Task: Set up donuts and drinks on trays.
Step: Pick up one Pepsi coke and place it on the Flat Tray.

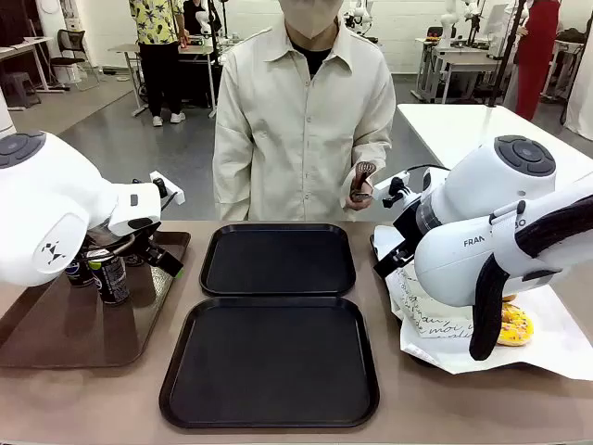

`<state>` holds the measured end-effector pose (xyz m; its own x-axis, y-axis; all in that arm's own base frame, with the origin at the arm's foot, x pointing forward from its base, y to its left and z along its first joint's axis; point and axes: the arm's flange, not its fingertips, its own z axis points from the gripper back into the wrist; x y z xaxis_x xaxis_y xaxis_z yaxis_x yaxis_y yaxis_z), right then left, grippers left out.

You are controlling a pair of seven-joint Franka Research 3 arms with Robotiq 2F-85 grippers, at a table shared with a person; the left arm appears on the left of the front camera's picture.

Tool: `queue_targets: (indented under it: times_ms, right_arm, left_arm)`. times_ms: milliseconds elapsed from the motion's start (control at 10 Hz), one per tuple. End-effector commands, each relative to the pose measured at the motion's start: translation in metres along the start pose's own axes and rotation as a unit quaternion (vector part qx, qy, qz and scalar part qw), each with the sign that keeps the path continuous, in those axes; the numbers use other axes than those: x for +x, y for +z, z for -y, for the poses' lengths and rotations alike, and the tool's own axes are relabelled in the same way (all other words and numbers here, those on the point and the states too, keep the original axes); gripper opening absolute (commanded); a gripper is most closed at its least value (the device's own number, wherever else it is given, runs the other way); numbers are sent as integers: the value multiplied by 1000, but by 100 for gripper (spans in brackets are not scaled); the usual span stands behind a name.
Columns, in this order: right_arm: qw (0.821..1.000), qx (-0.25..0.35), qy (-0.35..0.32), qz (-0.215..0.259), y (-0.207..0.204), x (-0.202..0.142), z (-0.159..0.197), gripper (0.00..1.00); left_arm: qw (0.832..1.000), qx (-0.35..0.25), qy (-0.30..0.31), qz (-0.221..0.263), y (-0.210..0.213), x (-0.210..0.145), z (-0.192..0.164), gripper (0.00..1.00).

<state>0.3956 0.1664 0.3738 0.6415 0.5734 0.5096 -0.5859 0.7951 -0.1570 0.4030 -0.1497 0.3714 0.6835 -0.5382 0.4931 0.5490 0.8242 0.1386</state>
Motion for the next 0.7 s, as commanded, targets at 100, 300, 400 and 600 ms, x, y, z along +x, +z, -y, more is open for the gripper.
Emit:
queue_targets:
  times_ms: [100, 300, 400, 600]
  right_arm:
    - [1000, 0, 0, 0, 0, 0, 0, 100]
    - [1000, 0, 0, 0, 0, 0, 0, 100]
    - [1000, 0, 0, 0, 0, 0, 0, 100]
    - [1000, 0, 0, 0, 0, 0, 0, 100]
  left_arm:
    - [1000, 0, 0, 0, 0, 0, 0, 100]
    - [1000, 0, 0, 0, 0, 0, 0, 100]
    - [1000, 0, 0, 0, 0, 0, 0, 100]
    - [1000, 0, 0, 0, 0, 0, 0, 100]
